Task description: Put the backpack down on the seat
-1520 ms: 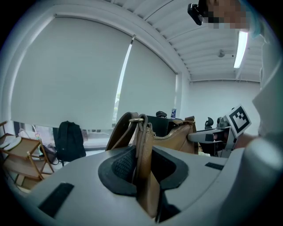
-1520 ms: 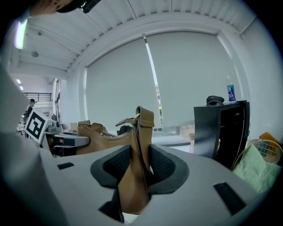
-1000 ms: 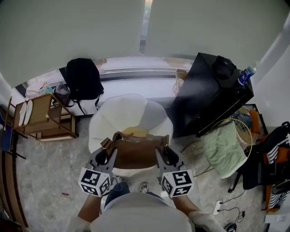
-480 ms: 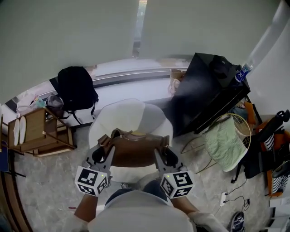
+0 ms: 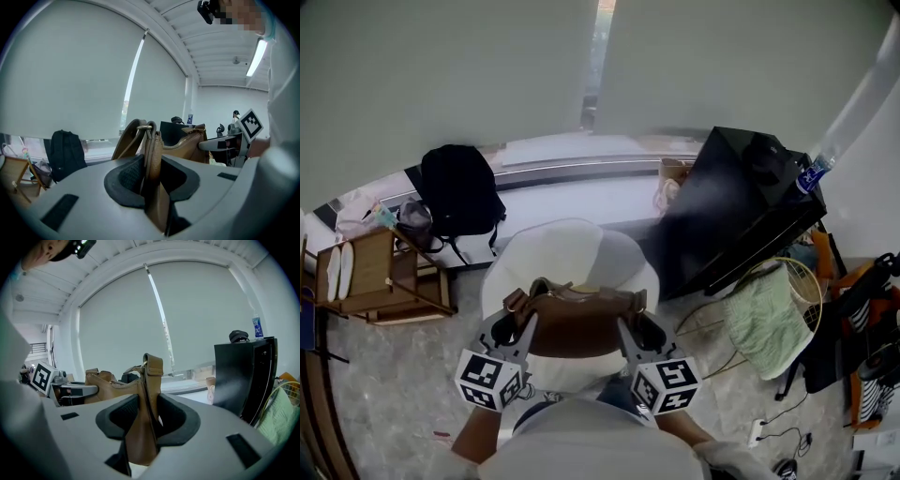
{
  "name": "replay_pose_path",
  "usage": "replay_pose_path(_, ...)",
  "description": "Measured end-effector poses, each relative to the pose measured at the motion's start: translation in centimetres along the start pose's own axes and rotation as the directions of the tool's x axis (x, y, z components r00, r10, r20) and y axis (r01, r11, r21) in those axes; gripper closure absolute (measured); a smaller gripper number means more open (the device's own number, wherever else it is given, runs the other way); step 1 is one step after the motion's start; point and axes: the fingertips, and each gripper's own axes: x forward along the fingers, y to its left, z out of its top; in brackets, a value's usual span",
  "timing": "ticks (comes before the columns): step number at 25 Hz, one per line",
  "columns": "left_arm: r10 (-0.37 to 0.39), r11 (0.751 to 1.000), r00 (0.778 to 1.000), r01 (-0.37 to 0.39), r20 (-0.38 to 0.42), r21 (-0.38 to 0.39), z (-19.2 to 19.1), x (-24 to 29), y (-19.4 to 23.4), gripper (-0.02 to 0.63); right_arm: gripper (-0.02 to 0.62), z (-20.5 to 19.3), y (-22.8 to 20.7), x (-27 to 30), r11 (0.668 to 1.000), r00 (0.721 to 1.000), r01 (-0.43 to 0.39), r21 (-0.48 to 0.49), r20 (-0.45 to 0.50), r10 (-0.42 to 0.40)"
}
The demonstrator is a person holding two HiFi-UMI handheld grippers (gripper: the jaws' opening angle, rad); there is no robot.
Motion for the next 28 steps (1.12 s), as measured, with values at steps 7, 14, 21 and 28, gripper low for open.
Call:
replay_pose_path(7,0.057,0.997,0.998,-0.057,-0.007,-0.056,0.4,4.8,0.3,0.511,0.442,1.3,-4.6,3.7,0.998,0.997,-0.058,-0.012,-0.042,0.057)
replay_pose_path(14,0.07,0.993,0.997,-0.074,-0.046,-0.095,-2.2,11.1,1.4,0.511,0.442,-0.5,-9.9,8.4,0.998,0.995,-0.066,-0.007,-0.078,0.066)
replay_pose_path(21,0.089,0.99,0.994,-0.095,-0.071,-0.1,-6.4,15.9,4.2,0.511,0.442,-4.7,-12.7,13.6,0.998,0.992,-0.067,0.001,-0.104,0.067)
replay_pose_path(28,0.103,0.988,0.99,-0.113,-0.1,-0.107,-10.9,20.0,6.1,0.511,0.442,-9.5,-15.4,17.8,0.998,0.988,-0.065,0.021,-0.138,0.068)
